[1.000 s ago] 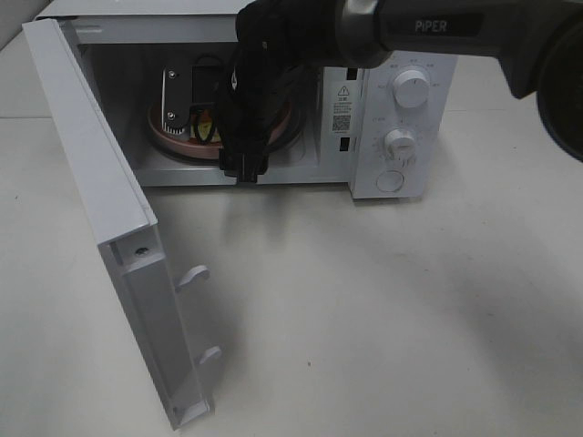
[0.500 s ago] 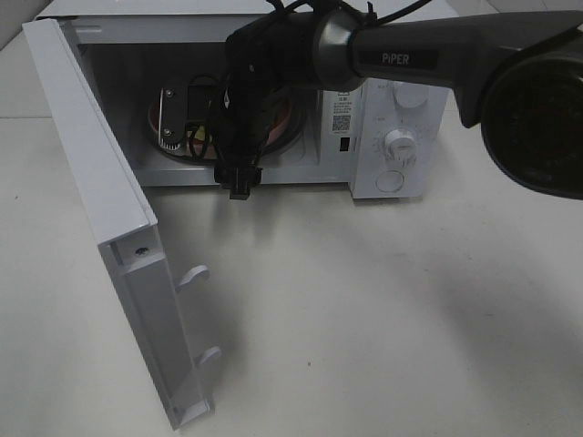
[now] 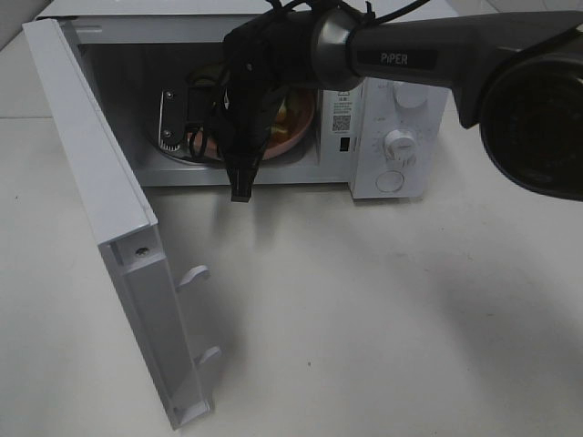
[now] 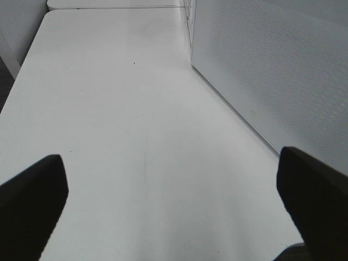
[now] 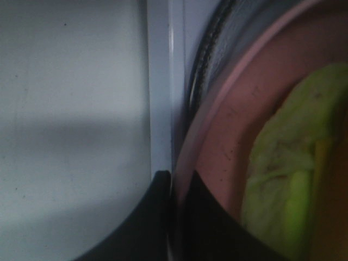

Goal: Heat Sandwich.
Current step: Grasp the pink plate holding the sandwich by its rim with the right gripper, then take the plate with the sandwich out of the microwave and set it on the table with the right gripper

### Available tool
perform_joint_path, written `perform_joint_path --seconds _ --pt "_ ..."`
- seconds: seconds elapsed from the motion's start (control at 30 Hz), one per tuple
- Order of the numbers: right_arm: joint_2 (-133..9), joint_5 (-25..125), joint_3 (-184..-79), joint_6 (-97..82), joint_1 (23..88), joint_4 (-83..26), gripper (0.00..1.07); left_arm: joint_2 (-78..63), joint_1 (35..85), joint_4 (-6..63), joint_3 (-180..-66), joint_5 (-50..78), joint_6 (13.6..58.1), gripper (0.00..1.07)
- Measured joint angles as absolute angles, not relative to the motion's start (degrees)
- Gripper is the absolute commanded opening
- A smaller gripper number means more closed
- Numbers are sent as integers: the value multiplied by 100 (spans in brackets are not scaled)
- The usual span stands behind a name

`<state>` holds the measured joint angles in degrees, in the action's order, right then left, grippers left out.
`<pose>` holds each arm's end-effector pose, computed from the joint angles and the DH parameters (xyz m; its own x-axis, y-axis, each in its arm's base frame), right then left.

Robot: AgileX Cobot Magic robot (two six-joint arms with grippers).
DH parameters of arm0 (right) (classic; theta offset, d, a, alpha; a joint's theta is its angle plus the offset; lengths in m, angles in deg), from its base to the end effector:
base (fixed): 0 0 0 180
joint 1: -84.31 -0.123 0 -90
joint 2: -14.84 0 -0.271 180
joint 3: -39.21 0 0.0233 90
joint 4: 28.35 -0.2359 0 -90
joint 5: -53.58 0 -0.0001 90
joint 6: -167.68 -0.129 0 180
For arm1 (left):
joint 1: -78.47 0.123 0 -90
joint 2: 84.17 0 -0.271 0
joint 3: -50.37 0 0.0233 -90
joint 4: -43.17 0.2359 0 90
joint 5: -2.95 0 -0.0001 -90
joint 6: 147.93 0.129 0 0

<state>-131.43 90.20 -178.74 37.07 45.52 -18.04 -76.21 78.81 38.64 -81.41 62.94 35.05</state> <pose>0.4226 0.3219 0.1170 0.1465 -0.9604 -0.2369 -0.8434 0.0039 -0.5373 0.0302 -0.0086 0.2545 -0.4391 0.0098 -0.8984 0.0610 0.9980 -0.0189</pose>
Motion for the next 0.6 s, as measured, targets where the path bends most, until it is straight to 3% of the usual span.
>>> perform_joint_path --seconds 0.6 --pt "-13137 9197 -17891 3833 4541 -1821 0 -7621 7881 3864 -8141 6294 3505 100"
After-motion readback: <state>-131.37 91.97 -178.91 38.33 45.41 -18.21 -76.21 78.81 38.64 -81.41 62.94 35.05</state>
